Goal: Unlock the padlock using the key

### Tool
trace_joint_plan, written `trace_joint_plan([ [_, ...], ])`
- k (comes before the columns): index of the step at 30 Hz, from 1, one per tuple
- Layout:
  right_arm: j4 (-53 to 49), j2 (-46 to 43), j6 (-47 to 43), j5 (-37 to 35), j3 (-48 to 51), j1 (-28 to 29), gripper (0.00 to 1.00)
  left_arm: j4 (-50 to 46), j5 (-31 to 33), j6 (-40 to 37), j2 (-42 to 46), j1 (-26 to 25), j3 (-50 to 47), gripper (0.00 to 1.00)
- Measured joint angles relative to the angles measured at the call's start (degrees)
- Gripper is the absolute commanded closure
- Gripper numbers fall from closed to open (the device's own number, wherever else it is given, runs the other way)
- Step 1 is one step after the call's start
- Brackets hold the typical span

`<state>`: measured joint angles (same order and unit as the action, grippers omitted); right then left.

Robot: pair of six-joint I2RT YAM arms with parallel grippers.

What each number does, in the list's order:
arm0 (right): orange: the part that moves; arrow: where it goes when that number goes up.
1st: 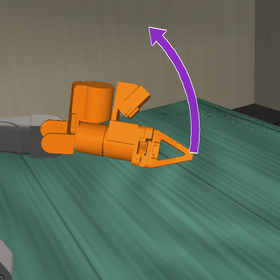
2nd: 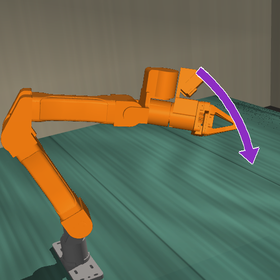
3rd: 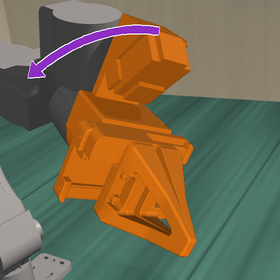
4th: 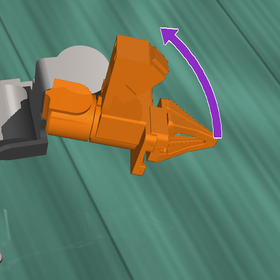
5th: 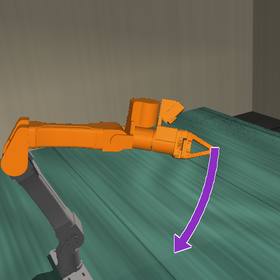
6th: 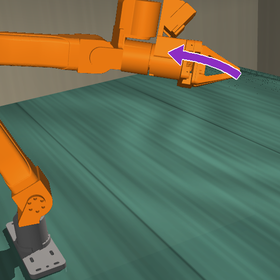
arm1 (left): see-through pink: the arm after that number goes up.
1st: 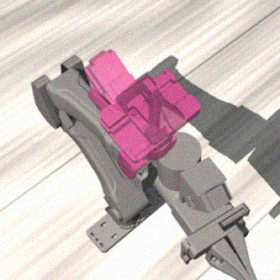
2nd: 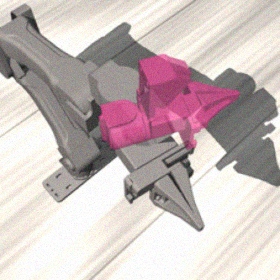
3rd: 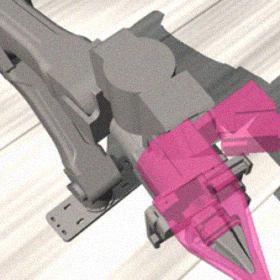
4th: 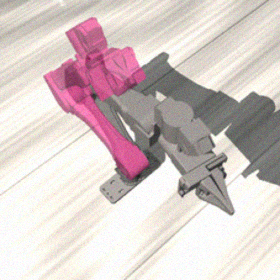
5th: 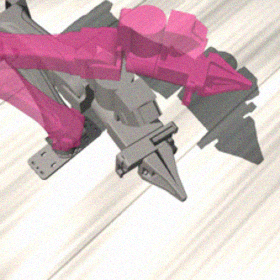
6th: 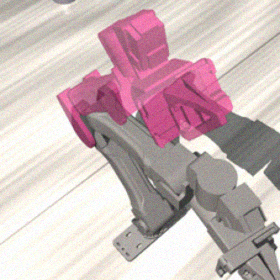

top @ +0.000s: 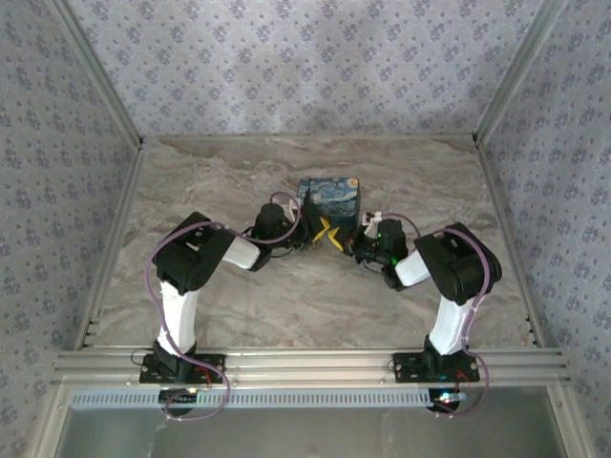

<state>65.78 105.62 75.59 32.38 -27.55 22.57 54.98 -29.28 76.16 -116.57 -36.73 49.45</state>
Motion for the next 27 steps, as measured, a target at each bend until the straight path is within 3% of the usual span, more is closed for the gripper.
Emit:
trace_joint_plan([
  [3,-0.07,0.52,0.02,0.46,-0.46,-0.07,0.93,-0.33,0.46,-0.26,0.02,0.00,0.00,1.00],
  [11,-1.09,-0.55,-1.36,0.22,1.31,-0.61,0.69,-4.57,-0.31,-2.89,1.40,-0.50,0.22,1.00],
  [15,-4.83,-5.42,-3.89,-0.57,4.24,-1.57,0.66,-8.92,-1.14,-4.63,2.97,-1.27,0.24,1.00],
  [21,-18.67,-18.38,-11.58,-0.76,7.06,-1.81,0.63,-15.39,-1.14,-6.86,4.92,-1.33,0.92,1.00],
  [27,-40.15,-31.69,-22.58,-5.09,5.79,-0.52,0.63,-20.00,-0.61,-8.31,6.03,-1.81,1.75,1.00],
])
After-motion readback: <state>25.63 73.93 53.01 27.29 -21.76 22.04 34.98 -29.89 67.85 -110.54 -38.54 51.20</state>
